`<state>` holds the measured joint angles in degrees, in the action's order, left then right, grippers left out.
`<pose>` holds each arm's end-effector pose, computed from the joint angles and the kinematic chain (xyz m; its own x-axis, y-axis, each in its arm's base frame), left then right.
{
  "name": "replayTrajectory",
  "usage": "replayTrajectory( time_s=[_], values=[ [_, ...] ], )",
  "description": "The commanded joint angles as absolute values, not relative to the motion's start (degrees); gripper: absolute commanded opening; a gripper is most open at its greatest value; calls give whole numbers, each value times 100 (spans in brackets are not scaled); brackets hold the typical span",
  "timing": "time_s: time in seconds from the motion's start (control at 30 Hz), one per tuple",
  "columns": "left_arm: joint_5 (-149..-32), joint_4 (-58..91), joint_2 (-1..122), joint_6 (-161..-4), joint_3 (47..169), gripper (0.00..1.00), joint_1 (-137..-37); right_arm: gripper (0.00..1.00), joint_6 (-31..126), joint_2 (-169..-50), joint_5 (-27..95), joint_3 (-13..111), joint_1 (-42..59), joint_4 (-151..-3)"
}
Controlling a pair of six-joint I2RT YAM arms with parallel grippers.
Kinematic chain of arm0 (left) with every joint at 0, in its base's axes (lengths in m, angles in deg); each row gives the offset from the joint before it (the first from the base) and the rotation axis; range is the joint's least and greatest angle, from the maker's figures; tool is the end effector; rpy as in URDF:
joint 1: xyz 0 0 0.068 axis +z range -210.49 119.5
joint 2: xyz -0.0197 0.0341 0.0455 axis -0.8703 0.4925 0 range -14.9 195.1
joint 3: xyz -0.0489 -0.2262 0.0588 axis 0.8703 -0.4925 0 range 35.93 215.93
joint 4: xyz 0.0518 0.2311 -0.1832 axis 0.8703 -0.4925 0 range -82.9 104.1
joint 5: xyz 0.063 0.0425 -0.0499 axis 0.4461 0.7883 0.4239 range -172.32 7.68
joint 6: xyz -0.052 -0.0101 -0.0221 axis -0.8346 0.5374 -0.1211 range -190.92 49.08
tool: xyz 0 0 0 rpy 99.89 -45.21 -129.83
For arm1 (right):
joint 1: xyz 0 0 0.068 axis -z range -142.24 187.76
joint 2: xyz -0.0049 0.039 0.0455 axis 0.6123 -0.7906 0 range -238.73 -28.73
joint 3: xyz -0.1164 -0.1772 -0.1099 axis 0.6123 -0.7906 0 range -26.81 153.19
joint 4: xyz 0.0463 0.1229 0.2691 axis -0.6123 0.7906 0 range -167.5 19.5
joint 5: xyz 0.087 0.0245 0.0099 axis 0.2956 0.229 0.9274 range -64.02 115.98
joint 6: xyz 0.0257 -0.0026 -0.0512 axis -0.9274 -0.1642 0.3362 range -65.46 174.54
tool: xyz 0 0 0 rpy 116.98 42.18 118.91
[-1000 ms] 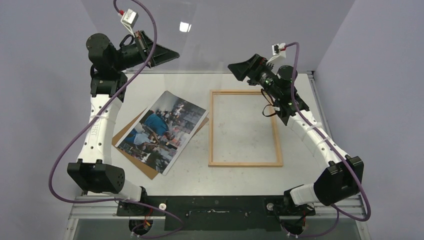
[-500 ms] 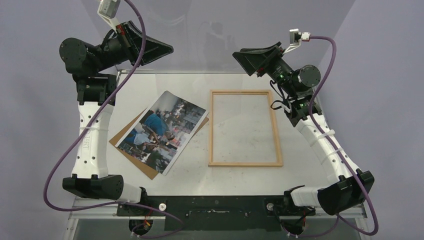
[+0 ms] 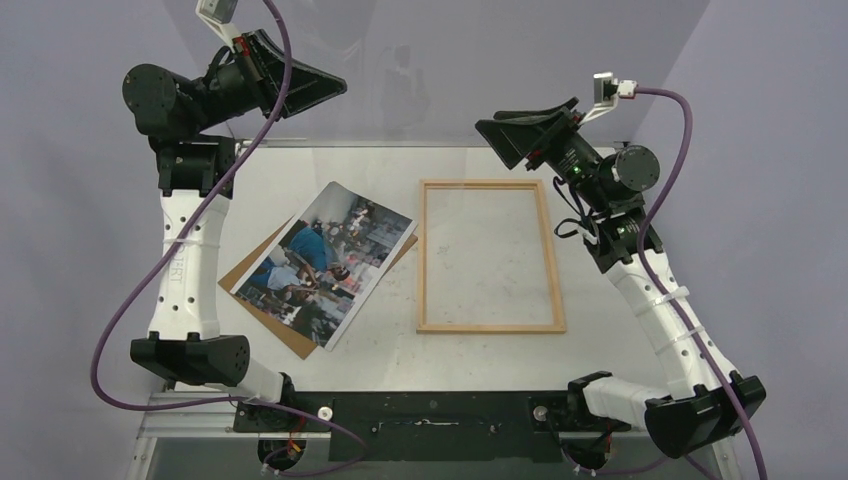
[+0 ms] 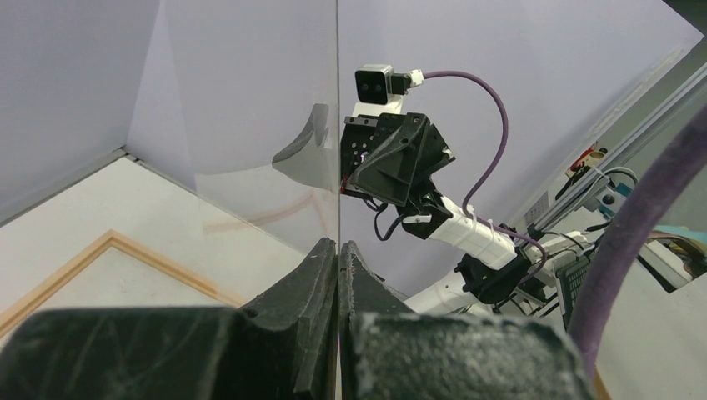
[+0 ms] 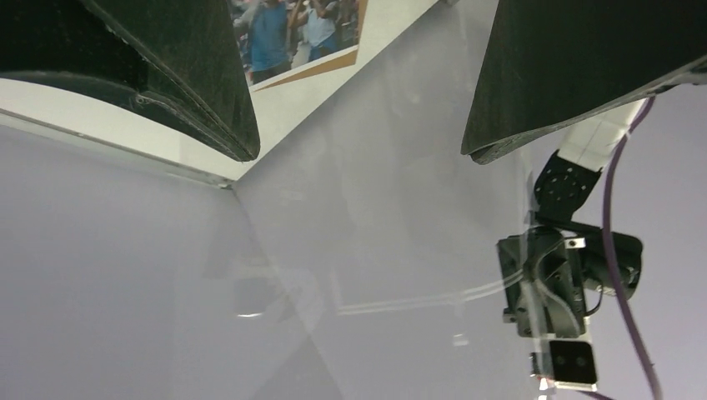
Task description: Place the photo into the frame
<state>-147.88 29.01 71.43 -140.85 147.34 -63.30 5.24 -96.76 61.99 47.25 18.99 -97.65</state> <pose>0.3057 -0.0521 0.5752 -0.4531 -0.3668 -0.8125 0.8490 0.1006 -0.5188 0.2836 0.1215 0.4624 -0.3037 0.5445 -0.7819 -0.8121 0.2812 0.5112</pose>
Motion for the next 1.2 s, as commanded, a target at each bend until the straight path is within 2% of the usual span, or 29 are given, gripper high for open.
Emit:
replayTrajectory(
  time_s=[0.0,0.27,0.57,0.9,1.07,1.17],
  values=[
    [-14874,3613,6980,-14274,15047,0,-6378,97,1124,-9525,5363,5077,1933,-9218],
    [-14855,4117,6916,-14762,15006,0,-6392,98,404,-10001,5701,5155,1933,-10147],
    [-14765,3984,6949,-14859,15187,0,-6374,98,-281,-9826,5986,5046,1932,-10792],
    [-14736,4035,7045,-14930,15367,0,-6373,100,520,-9368,4877,4900,1957,-9445],
    [-14711,4031,7011,-14953,15325,0,-6375,100,270,-9562,5066,4946,1965,-9670],
    [-14691,3957,7001,-14919,15299,0,-6375,98,-83,-9700,5592,4927,1958,-10349]
  ],
)
